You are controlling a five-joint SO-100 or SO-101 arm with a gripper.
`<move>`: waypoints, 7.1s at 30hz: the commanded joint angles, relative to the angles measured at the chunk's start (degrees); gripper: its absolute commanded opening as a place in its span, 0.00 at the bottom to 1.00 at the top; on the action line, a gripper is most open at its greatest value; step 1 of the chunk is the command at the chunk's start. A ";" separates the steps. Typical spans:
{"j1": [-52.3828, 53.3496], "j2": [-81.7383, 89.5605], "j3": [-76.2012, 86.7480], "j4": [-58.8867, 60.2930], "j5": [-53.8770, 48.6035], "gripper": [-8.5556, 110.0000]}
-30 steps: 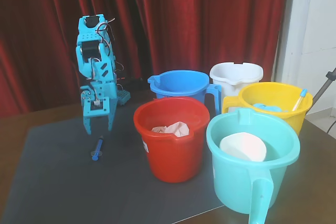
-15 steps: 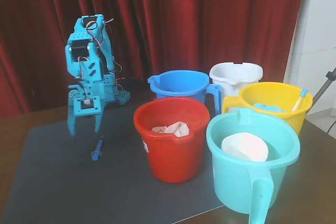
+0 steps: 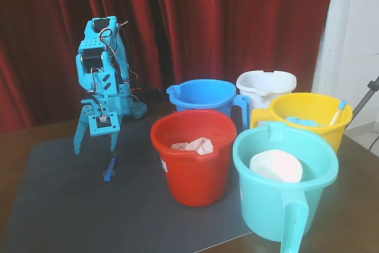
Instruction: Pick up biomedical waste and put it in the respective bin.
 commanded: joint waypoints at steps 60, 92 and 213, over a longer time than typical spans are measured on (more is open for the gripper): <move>-0.53 -22.76 6.24 -23.29 -3.43 0.33; -4.48 1.32 21.97 -19.42 5.19 0.24; -29.62 -48.87 -118.12 49.22 28.56 0.18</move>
